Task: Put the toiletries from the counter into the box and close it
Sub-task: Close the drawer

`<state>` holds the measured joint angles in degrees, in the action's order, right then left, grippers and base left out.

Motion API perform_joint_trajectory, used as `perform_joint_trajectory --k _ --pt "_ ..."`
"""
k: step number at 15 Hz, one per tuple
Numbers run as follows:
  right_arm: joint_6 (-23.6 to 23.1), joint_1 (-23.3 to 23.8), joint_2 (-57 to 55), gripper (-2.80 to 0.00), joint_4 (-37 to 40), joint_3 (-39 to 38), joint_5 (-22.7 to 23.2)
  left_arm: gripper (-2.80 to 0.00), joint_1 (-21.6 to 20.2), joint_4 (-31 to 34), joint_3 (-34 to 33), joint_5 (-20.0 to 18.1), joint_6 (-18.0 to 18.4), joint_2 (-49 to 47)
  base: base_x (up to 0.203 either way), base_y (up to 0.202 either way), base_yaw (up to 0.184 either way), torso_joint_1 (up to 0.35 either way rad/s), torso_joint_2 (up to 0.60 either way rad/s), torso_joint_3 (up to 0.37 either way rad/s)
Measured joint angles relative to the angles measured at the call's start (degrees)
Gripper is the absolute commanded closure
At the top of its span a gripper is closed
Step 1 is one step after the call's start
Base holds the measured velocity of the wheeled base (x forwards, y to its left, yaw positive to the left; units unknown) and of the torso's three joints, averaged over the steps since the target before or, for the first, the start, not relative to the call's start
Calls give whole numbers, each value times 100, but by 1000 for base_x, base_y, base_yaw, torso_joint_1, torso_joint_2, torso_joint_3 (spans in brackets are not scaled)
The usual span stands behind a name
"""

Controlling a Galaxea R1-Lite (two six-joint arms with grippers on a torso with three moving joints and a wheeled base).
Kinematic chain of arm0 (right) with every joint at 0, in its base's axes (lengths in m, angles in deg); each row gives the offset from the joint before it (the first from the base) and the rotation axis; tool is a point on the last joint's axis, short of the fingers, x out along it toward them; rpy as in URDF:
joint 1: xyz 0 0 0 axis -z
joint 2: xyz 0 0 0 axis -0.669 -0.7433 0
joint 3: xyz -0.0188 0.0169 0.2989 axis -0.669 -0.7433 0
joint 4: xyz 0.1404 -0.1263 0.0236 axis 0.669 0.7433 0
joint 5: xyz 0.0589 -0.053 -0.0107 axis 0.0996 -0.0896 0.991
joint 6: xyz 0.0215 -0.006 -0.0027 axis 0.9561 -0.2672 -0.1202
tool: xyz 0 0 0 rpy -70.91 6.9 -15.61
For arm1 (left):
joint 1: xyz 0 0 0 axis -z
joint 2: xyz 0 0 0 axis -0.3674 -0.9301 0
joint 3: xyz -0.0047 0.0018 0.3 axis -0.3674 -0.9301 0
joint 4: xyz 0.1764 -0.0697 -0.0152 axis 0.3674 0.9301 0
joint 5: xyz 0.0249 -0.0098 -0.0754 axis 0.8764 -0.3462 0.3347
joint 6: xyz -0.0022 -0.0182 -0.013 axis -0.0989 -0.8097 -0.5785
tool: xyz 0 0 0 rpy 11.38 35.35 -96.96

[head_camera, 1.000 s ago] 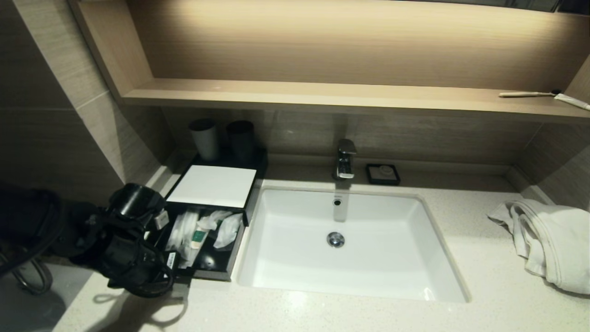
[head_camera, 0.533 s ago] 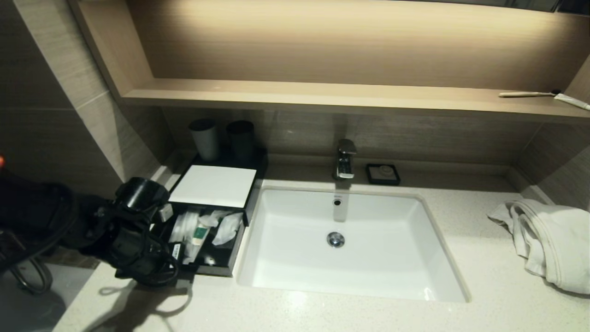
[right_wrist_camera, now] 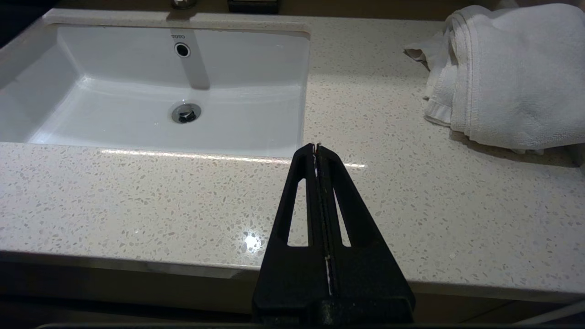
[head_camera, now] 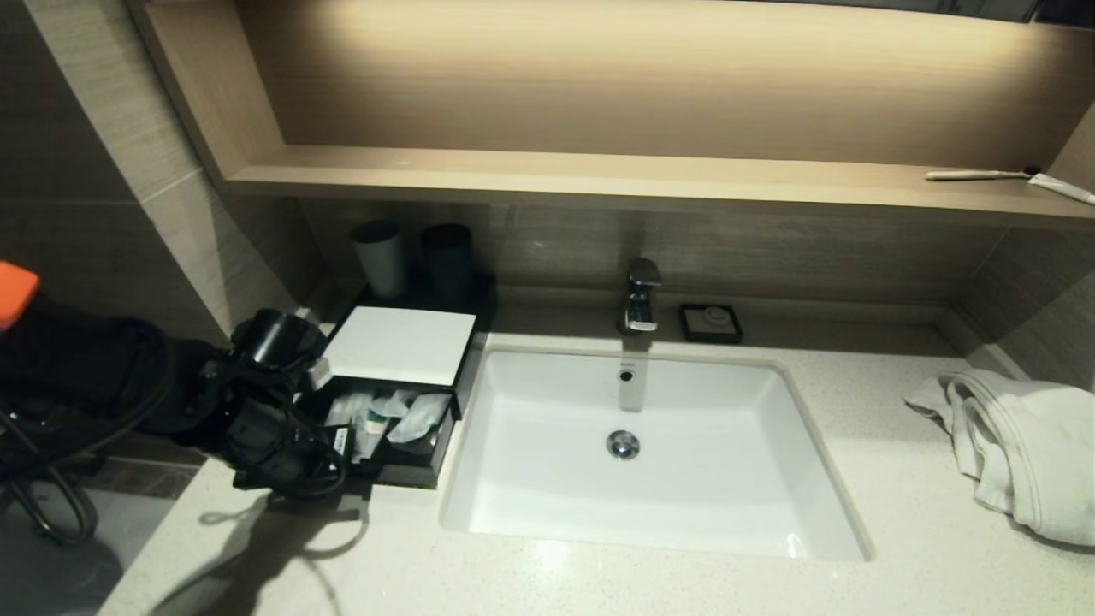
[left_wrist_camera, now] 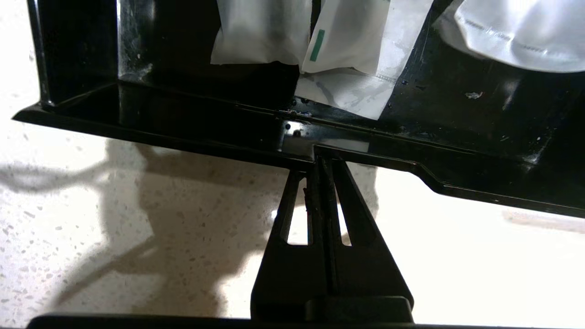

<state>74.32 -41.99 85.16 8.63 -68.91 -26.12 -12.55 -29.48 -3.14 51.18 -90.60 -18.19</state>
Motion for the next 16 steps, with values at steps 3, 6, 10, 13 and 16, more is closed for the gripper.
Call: perform_joint_trajectory --k 3,6,10,13,16 --pt "0 0 0 0 3 0 5 0 0 2 222 0 0 -137 0 0 0 0 0 0" --pt "0 0 0 0 2 0 1 0 0 6 357 1 3 -220 0 0 0 0 0 0" --pt "1 0 0 0 1 0 6 0 -4 17 600 7 2 -311 0 0 0 0 0 0" --pt "0 0 0 0 2 0 2 0 -6 70 800 7 -1 -389 0 0 0 0 0 0" --pt "0 0 0 0 2 0 2 0 -20 65 954 10 2 -479 0 0 0 0 0 0"
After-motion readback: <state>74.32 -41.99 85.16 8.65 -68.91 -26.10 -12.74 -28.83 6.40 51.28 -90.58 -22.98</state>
